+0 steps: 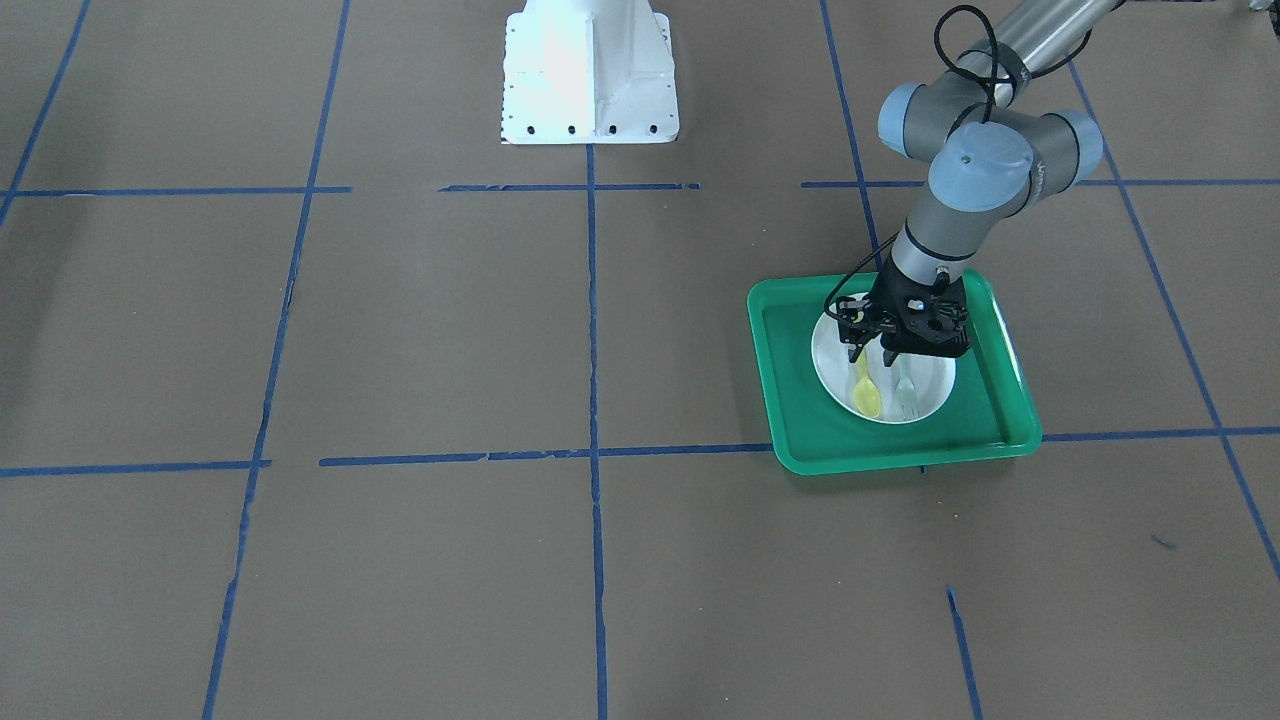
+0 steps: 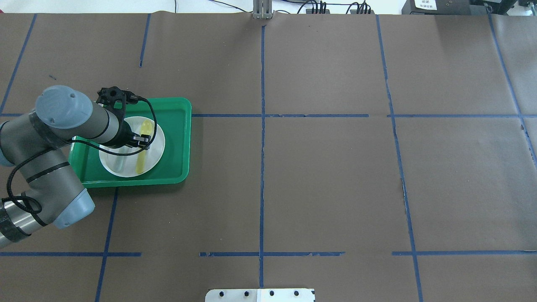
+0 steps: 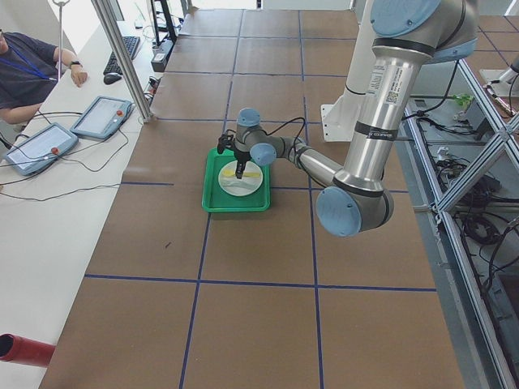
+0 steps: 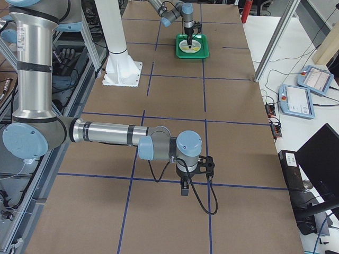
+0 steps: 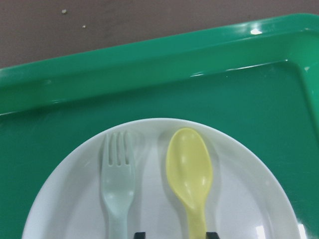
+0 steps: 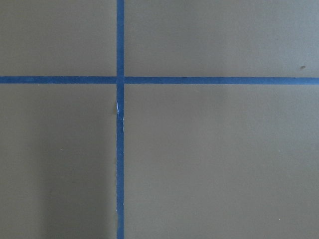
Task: Place spoon
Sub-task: 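Lower the left gripper over the yellow spoon's handle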
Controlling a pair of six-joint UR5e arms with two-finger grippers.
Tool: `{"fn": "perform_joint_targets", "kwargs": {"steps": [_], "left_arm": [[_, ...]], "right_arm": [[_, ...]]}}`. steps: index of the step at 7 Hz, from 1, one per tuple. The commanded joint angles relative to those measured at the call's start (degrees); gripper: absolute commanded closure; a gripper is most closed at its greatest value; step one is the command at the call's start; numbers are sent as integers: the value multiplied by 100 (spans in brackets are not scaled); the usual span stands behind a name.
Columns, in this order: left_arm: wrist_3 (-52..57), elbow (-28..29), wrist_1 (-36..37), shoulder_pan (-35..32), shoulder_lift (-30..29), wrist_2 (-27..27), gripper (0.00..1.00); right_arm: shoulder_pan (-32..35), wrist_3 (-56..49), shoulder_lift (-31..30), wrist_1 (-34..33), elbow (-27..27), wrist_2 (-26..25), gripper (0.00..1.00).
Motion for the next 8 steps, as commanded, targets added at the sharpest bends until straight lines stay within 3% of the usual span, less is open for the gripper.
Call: {"fn": "perform_joint_targets", "kwargs": {"steps": [1,8], "left_arm": [[2,13,1,38,-20,-9,50],[-305,66,36,47,-28,-44,53]], "right_arm": [[0,0,8,2,0,0,0],[0,0,8,2,0,0,0]]}}
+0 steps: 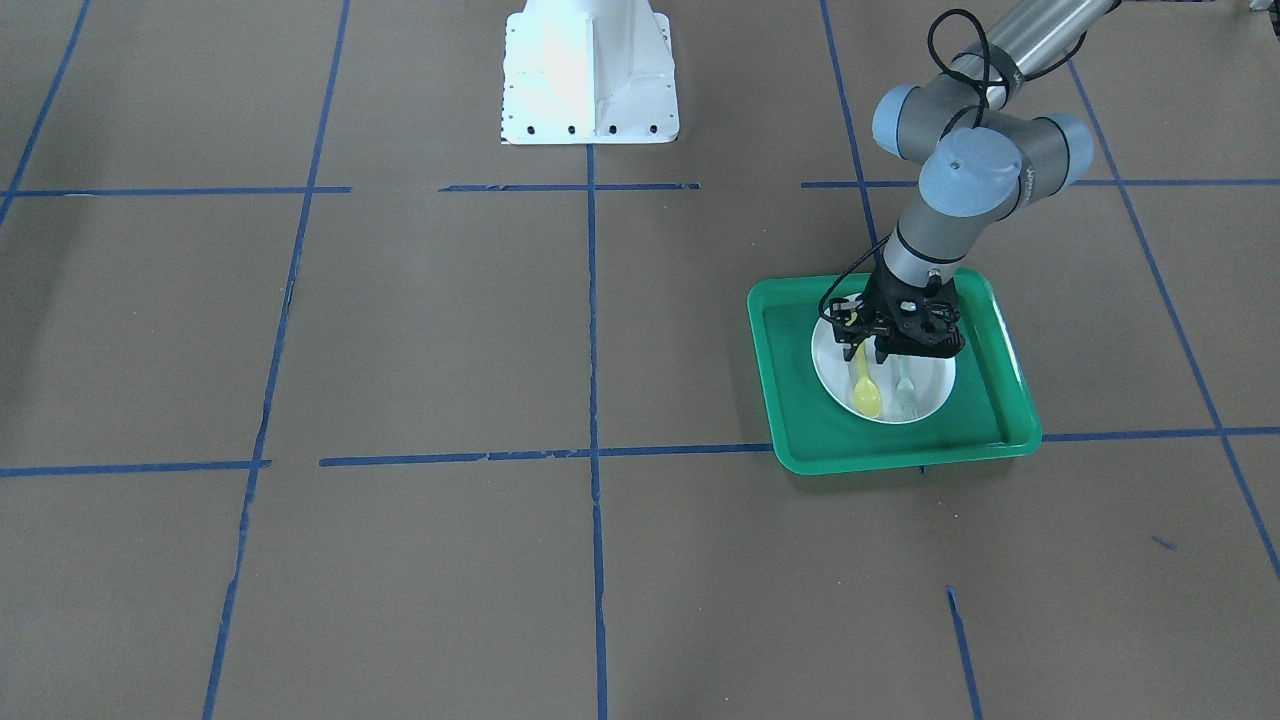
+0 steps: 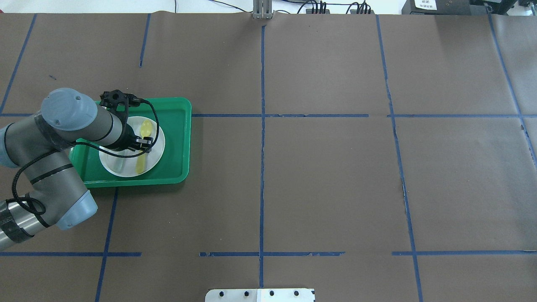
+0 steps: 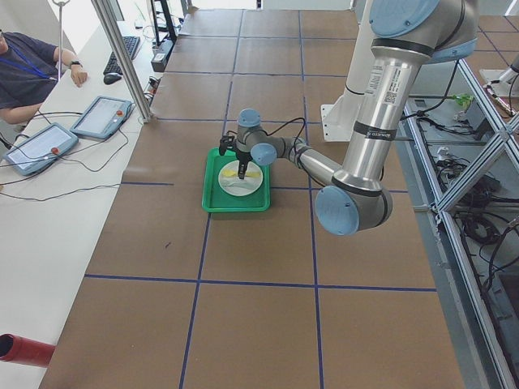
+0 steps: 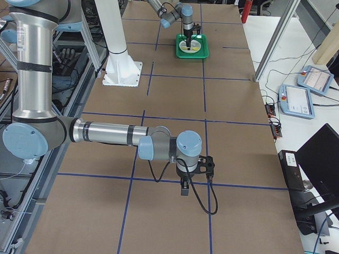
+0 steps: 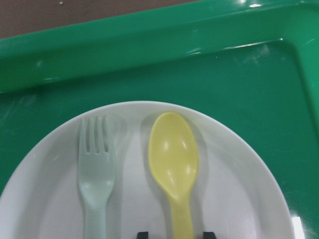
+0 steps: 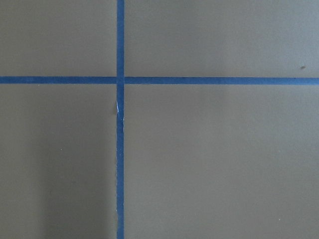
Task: Place spoon
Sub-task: 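Close the left gripper on the spoon handle and lift it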
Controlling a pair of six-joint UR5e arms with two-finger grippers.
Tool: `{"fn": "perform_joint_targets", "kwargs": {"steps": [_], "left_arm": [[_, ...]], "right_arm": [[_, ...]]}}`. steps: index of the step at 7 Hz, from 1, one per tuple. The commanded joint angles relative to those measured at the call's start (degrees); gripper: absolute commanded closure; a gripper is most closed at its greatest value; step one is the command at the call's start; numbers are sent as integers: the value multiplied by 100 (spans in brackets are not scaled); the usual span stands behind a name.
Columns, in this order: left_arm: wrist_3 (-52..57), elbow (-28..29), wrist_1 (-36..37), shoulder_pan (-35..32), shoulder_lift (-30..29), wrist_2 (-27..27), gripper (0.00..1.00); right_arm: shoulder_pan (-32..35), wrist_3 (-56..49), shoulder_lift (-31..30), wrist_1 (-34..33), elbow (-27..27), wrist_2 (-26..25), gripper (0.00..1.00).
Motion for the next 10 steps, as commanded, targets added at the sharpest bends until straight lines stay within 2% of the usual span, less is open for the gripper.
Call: {"fn": "perform_joint_targets", "kwargs": {"steps": [1,2,3,4,6,8,10], "left_arm": [[-27,3,0,2,-1,-97,53],[-27,3,0,36,-1,-203,54],[-27,3,9,45,-19,-212,67],[-27,3,9,45,-19,-212,75],[-27,-24,9,45,-2,-204,81],[-27,-94,87,-50,42,-212,91],[-35,-233,298,-366,43,-212,92]], "right_arm": [[0,0,6,-9,0,0,0],[0,0,6,0,0,0,0],[0,0,6,0,0,0,0],[0,0,6,-9,0,0,0],[0,0,-3,-9,0,0,0],[0,0,-3,-9,0,0,0],[0,0,6,0,0,0,0]]}}
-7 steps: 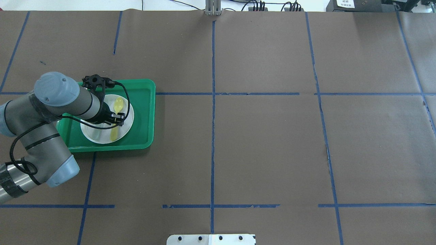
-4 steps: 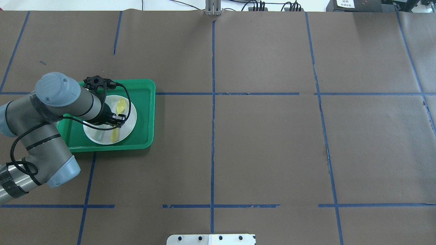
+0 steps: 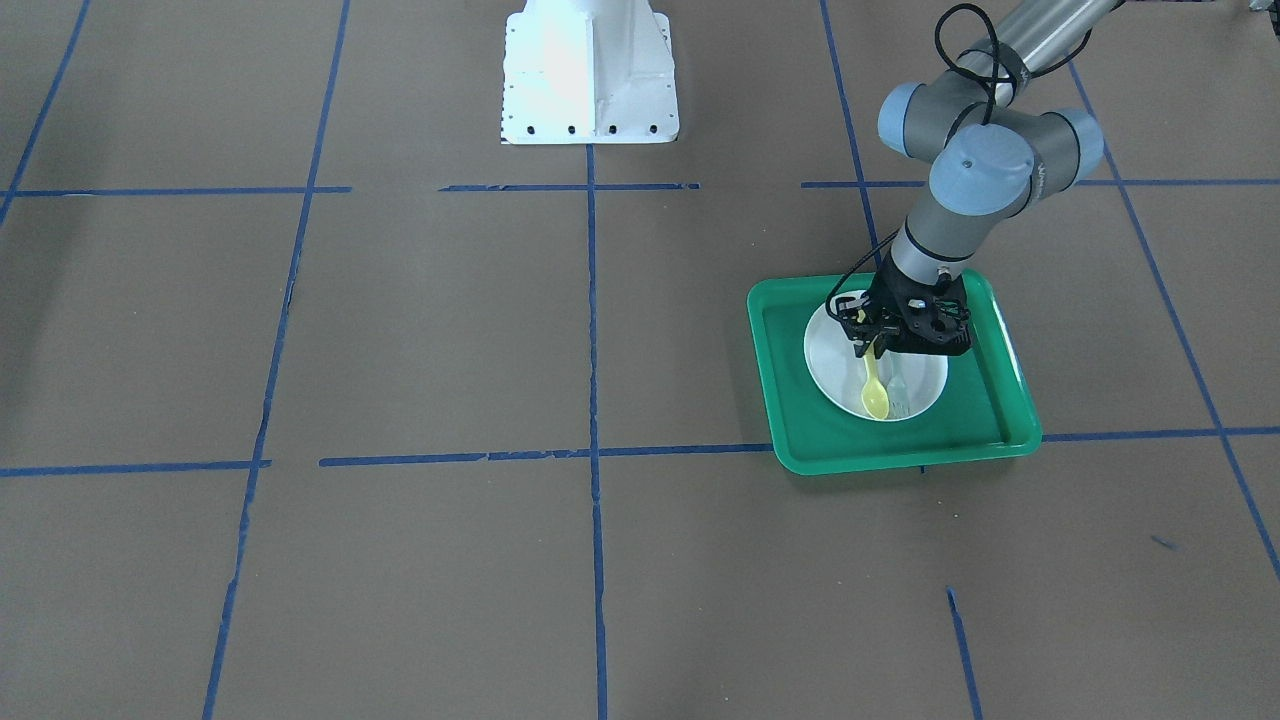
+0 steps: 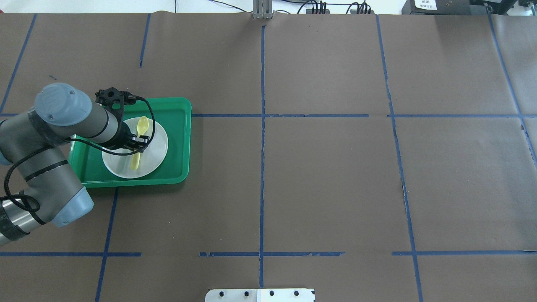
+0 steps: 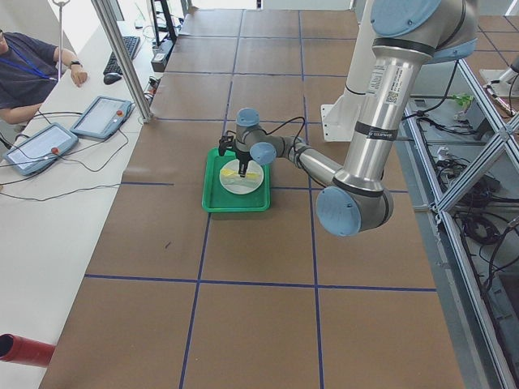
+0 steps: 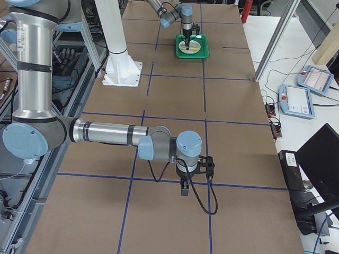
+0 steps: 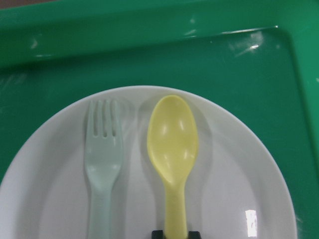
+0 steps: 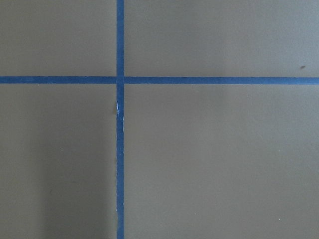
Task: Place spoon
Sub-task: 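Carry the spoon off the plate and lower it onto the tray beside the plate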
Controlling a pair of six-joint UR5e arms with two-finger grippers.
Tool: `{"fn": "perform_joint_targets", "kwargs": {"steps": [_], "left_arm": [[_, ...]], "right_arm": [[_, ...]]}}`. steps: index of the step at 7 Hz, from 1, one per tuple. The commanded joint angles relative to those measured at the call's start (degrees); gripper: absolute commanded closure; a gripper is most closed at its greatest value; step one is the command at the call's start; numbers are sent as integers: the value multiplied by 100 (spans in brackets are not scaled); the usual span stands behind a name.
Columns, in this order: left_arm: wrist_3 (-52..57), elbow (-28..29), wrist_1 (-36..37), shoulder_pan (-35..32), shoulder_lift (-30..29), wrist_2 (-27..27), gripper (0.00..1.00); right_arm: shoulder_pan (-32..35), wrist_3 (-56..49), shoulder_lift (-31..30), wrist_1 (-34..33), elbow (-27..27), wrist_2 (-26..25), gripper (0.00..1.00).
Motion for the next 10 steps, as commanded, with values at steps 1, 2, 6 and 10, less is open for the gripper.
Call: {"fn": "perform_joint_targets", "kwargs": {"steps": [1,2,6,10], "left_arm": [[-155,-369,651,-264,-61,0,92],[-417,-528,960,-265,-261,0,92],[-1491,66,973,226,-992,35,91],[-1484,129,937,421,-1010,61,76]], "right_arm": [[0,0,3,-5,0,0,0],[0,0,3,-5,0,0,0],[0,0,3,-5,0,0,0],[0,0,3,3,0,0,0]]}}
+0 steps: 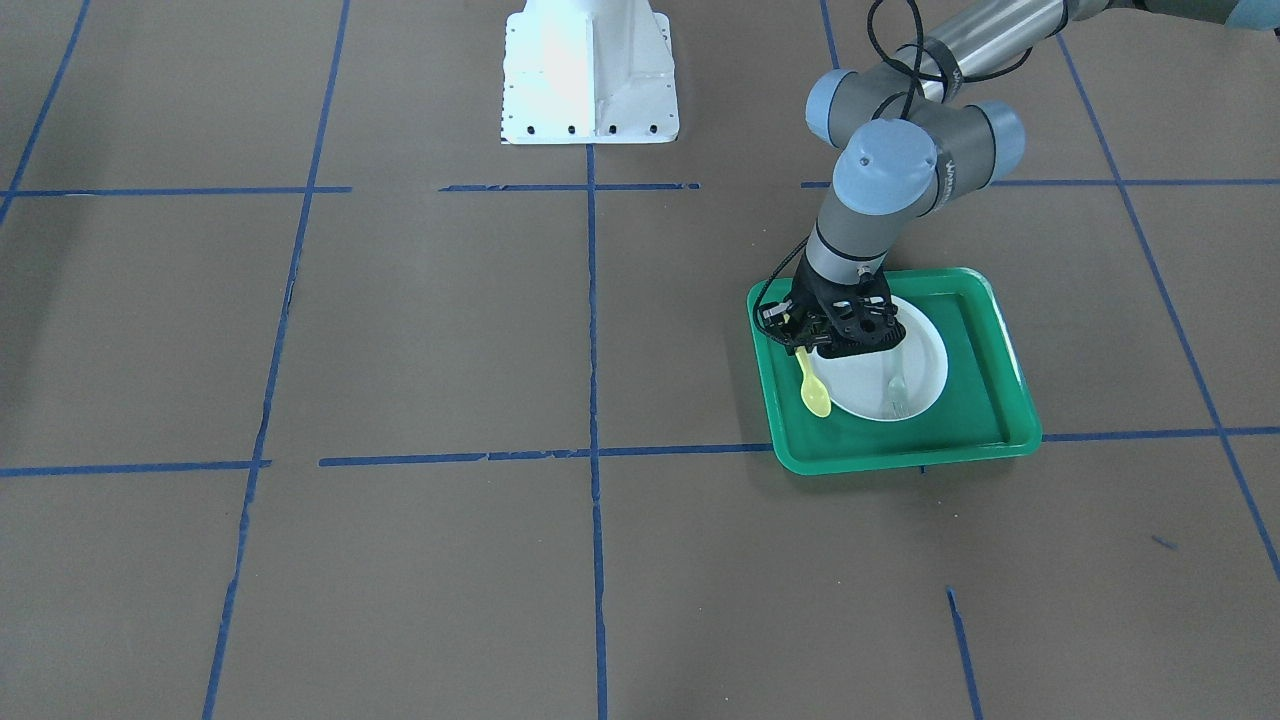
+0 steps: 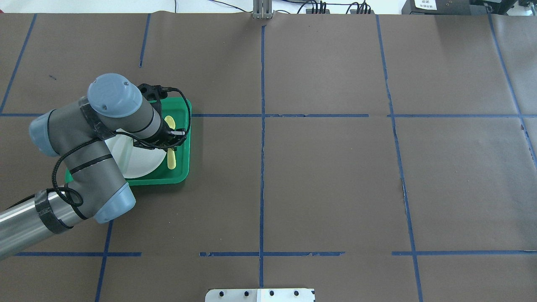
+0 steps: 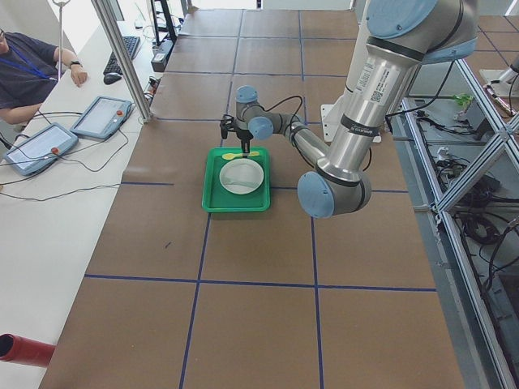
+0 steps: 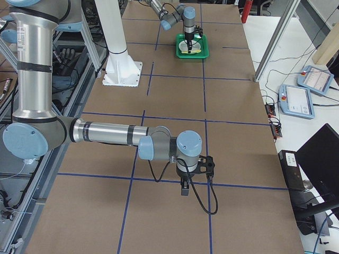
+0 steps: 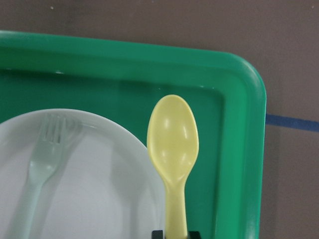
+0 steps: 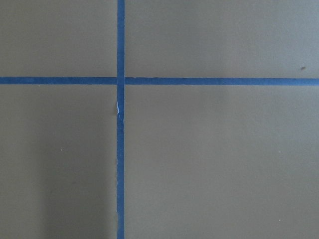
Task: Place spoon
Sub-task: 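Carry the spoon off the plate and lower it onto the tray beside the plate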
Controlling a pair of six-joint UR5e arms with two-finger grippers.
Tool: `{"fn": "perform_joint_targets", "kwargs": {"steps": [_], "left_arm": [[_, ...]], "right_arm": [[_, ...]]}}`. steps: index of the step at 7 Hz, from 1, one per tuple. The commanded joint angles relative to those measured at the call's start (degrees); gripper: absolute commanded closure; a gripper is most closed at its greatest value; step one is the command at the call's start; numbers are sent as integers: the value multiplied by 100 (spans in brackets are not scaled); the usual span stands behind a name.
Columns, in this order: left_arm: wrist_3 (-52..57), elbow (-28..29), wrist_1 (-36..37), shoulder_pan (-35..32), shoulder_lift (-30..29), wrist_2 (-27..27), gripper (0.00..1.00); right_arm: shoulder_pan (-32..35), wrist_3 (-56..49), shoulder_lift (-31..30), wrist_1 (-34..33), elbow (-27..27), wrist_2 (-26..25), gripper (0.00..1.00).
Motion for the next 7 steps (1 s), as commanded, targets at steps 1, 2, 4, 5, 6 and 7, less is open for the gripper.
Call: {"fn": "perform_joint_targets", "kwargs": {"steps": [1,2,4,5,6,7], "left_arm": [[46,-17,-2,25,-2,10,56],[55,-35,-2,25,-2,10,45],[72,-61,-2,25,-2,19,33],[98,-131,-2,17,16,10,29],[247,-402,59,-88,77,10,15],[440,-570,208,-376,86,1,1]], "right_arm": [[0,0,0,0,0,0,0],[0,0,0,0,0,0,0],[0,0,-8,-9,0,0,0],[0,0,0,0,0,0,0],[0,0,-8,-8,0,0,0],[0,0,-9,-9,0,0,0]]}}
